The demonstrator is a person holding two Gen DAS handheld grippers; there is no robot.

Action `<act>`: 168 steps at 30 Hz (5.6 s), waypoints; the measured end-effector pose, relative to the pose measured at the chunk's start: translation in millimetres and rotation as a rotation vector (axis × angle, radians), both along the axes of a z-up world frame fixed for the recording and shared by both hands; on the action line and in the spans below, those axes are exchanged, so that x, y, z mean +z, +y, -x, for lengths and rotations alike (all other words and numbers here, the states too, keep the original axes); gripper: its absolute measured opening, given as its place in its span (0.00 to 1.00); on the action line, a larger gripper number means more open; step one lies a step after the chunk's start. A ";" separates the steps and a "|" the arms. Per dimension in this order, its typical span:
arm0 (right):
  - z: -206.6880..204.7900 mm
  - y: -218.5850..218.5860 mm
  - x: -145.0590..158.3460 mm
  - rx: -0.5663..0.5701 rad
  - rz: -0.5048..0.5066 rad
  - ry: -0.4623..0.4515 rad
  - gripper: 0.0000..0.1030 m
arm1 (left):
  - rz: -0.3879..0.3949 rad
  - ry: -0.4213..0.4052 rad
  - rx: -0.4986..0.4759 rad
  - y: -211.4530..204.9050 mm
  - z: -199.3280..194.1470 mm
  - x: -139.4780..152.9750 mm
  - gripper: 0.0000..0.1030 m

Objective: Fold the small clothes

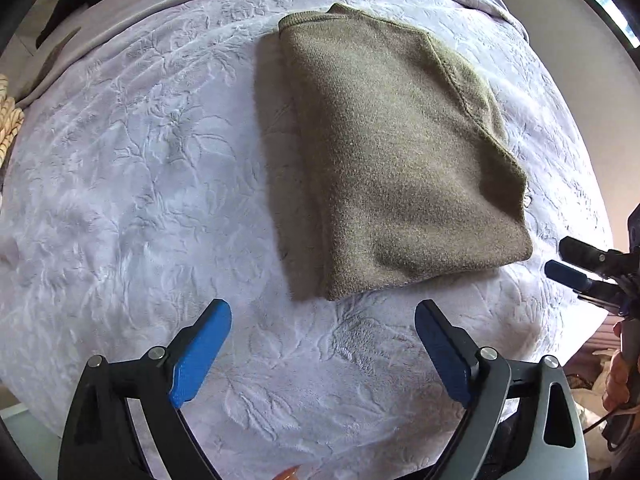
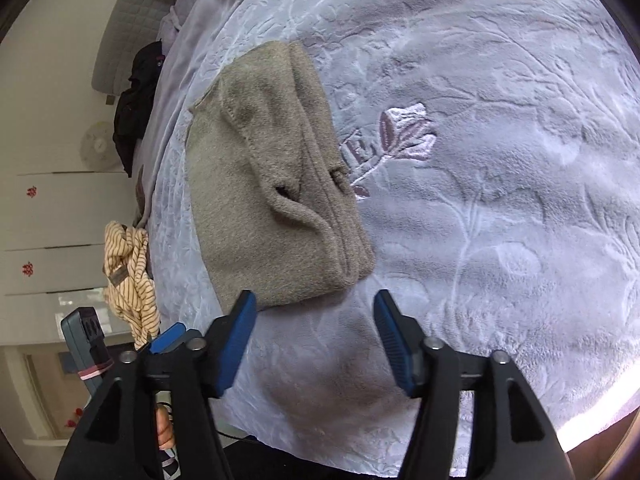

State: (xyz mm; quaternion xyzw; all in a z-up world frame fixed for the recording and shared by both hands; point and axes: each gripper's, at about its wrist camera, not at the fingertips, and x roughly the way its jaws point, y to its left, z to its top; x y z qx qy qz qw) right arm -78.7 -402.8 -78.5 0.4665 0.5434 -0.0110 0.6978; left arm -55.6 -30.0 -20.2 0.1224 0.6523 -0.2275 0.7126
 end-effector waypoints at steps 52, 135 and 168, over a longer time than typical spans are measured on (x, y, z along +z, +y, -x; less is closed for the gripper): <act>-41.1 -4.4 5.3 0.195 0.305 0.076 0.81 | -0.085 0.025 0.073 -13.6 -49.3 -32.7 0.91; -109.8 186.3 -31.5 0.309 -0.287 -0.080 0.40 | 0.276 0.185 0.073 188.4 -49.4 -50.4 0.52; 10.8 223.4 -1.9 0.347 0.175 0.110 0.10 | 0.095 -0.069 0.144 183.4 -43.8 13.6 1.00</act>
